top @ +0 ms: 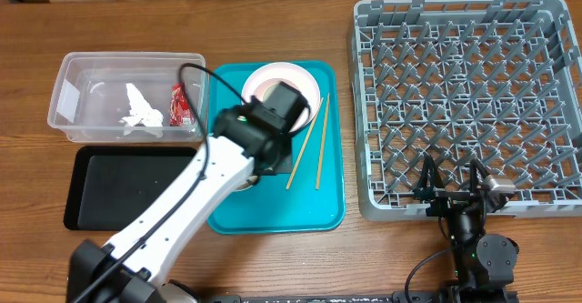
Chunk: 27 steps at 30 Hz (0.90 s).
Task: Sort waste into correct bins and load items into the dishwasher
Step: 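Lift rice bowl with left gripper and move it over black tray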
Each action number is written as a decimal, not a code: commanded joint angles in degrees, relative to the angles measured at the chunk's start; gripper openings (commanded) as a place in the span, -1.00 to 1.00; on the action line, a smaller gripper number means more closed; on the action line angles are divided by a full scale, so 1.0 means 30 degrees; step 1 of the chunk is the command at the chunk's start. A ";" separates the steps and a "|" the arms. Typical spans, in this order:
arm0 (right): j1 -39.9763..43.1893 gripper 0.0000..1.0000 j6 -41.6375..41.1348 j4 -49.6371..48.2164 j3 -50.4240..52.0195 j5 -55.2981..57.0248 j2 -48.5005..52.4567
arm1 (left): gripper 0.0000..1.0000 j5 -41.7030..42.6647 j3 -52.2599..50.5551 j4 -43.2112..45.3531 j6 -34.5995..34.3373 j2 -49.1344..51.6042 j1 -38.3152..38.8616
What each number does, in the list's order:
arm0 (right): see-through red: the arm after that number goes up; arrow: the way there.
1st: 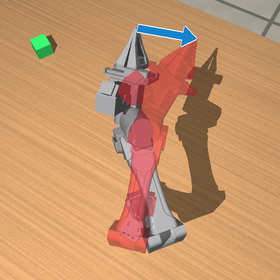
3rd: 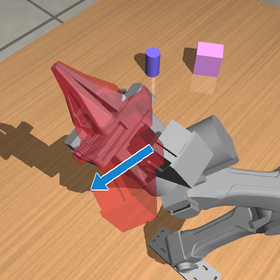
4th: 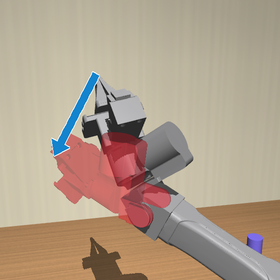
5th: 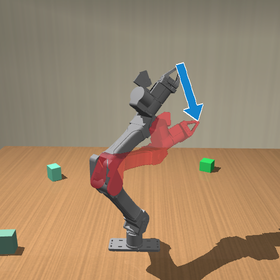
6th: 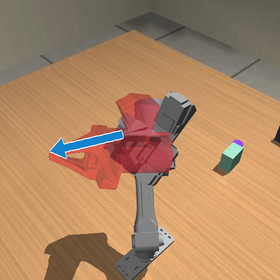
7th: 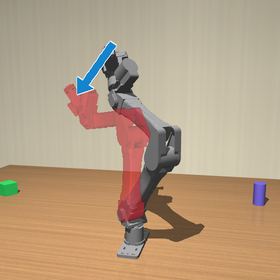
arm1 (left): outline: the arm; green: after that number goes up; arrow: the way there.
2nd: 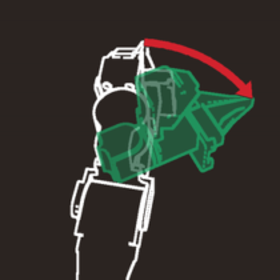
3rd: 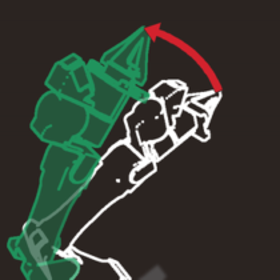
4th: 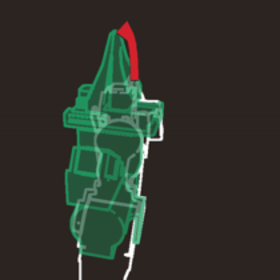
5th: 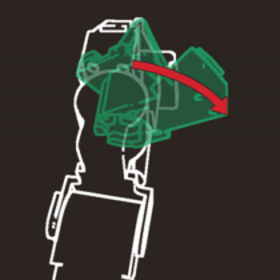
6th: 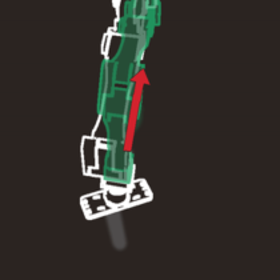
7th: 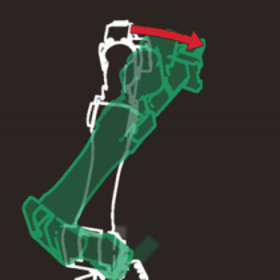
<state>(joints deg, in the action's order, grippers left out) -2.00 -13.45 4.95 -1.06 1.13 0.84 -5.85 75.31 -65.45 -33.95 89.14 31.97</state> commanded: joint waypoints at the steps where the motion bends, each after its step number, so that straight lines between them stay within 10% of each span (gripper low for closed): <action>1: -0.0095 1.00 0.0131 -0.0124 0.0189 0.0219 -0.0189 | -0.92 0.2142 0.0495 -0.0372 0.1217 -0.0648 -0.1800; 27: -0.0095 1.00 0.0131 -0.0124 0.0189 0.0219 -0.0189 | -0.92 1.2947 0.0488 -0.2623 0.9041 -0.0648 -1.3464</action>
<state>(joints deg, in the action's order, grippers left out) -1.98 -13.43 4.97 -1.06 1.13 0.84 27.31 75.37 -73.10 -10.55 88.38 -5.93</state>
